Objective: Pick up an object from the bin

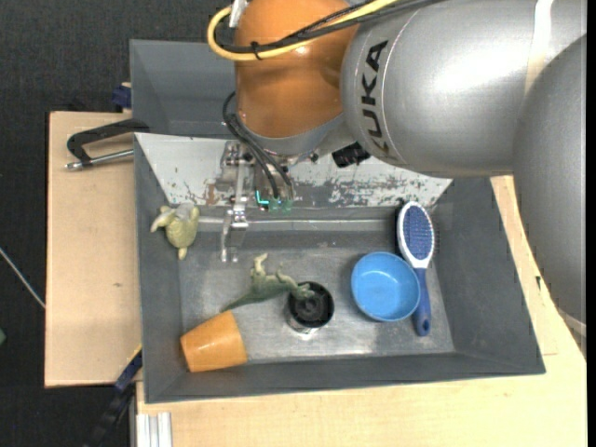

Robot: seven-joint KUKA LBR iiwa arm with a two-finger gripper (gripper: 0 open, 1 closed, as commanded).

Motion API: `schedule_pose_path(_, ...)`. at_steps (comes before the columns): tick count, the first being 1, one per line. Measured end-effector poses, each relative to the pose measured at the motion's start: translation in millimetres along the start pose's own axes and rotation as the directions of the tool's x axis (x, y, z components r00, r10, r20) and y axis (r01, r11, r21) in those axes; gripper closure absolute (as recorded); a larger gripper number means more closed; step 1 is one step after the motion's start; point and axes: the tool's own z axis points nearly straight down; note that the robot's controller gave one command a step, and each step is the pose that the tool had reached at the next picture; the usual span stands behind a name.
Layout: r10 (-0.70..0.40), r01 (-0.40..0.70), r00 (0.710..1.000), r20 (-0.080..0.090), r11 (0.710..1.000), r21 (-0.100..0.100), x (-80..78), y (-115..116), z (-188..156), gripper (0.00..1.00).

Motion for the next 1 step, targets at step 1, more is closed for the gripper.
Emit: schedule_pose_path(1, -0.027, 0.027, 1.0, 0.008, 1.0, 0.001, 65.1, -28.4, 109.3, 0.0)
